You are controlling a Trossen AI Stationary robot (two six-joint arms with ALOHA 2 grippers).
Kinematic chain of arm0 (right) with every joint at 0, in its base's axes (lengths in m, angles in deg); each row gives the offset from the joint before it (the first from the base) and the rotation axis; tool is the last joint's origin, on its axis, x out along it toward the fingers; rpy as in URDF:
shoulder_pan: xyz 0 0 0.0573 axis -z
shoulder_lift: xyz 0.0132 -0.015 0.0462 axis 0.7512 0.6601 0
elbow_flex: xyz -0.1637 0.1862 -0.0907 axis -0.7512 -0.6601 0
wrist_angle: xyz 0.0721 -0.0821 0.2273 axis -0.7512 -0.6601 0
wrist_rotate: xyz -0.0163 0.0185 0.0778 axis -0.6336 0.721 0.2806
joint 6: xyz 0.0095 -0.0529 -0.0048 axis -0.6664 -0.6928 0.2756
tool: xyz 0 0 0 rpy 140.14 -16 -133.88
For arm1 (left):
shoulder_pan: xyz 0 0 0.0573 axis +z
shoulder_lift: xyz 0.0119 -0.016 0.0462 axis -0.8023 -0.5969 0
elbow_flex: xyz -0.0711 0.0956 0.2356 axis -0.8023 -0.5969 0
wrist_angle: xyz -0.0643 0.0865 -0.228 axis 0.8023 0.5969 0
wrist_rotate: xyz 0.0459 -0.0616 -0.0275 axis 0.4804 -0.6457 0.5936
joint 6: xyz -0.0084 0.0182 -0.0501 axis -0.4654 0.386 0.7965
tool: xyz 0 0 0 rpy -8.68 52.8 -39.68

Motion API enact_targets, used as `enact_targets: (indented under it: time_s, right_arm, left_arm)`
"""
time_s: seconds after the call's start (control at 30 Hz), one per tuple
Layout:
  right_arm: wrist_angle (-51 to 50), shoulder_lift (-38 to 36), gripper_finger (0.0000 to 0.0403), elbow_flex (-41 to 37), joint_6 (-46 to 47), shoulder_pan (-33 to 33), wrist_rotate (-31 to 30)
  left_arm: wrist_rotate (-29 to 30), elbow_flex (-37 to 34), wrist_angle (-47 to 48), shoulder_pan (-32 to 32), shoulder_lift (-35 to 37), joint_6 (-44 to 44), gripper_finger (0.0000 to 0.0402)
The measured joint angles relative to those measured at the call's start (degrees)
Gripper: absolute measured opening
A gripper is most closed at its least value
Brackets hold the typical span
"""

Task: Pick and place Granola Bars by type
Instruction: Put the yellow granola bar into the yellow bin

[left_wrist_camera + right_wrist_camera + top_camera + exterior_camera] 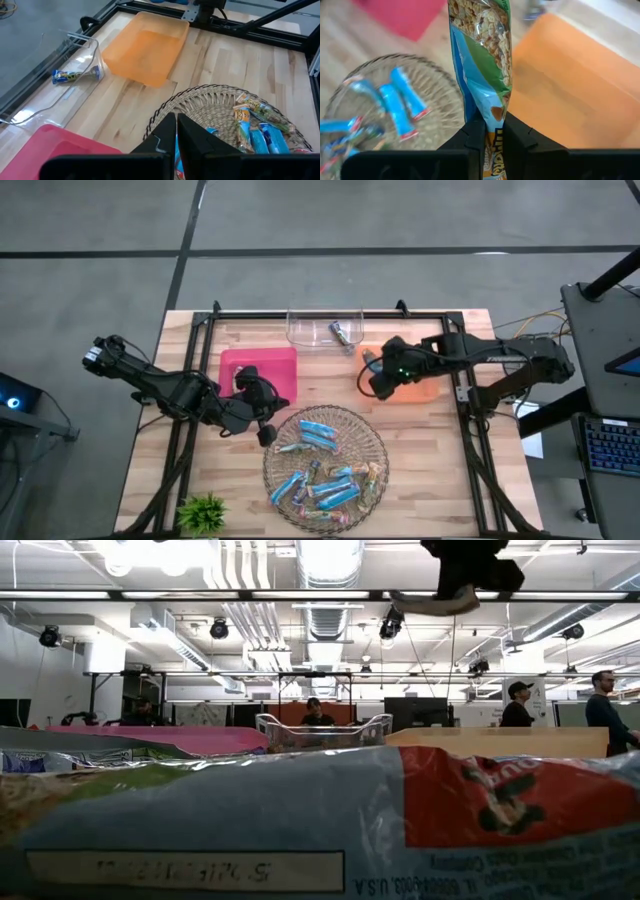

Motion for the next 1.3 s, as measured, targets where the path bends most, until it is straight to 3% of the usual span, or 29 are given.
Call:
enact_targets:
  time_s: [0.3, 0.93, 1.3]
  right_arm:
    - [-7.2, -0.9, 0.0033, -2.4, 7.5, 3.2, -5.5]
    - [-5.9, -13.7, 0.0033, -25.8, 28.4, 7.5, -4.4]
    - [8.1, -16.5, 0.0033, -37.1, 24.0, 13.9, 0.0]
  left_arm:
    - [0.1, 0.0, 0.0, 0.0, 0.0, 0.9, 0.0]
    - [0.0, 0.0, 0.0, 0.0, 0.0, 3.0, 0.0]
    - [0.0, 0.0, 0.0, 0.0, 0.0, 5.0, 0.0]
